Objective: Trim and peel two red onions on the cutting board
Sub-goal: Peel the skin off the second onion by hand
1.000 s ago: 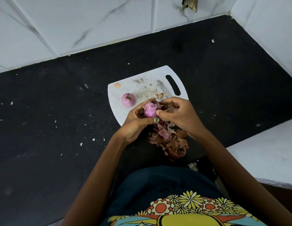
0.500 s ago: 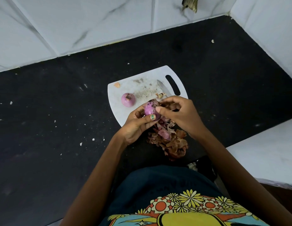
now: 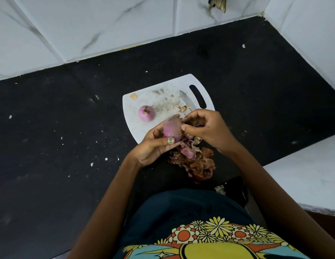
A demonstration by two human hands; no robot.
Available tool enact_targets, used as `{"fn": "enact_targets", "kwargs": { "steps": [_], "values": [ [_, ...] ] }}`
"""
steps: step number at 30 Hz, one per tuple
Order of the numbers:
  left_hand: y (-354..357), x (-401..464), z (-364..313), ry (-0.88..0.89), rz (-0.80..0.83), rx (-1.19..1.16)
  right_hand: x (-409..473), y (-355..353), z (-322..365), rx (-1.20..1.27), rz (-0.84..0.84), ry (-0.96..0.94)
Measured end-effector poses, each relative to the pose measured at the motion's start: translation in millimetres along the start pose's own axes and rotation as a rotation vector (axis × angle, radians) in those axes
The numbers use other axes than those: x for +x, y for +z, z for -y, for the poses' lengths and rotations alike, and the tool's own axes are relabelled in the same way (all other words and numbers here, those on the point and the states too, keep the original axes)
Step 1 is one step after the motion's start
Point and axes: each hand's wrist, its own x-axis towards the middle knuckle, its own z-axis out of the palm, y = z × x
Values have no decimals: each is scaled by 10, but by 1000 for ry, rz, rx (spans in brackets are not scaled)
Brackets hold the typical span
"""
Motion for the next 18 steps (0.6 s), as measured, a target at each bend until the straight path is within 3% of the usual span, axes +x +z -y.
{"fn": "enact_targets", "kwargs": {
  "steps": [6,10,18],
  "values": [
    [13,8,-28,44,18,40,-3,14,-29,55,-12,87],
    [57,30,-34,71,-45,141,-23,85,-22,-90,-17,109],
    [38,12,-8,82,-47,135,-22,92,-23,-79,-77,76]
  ]
}}
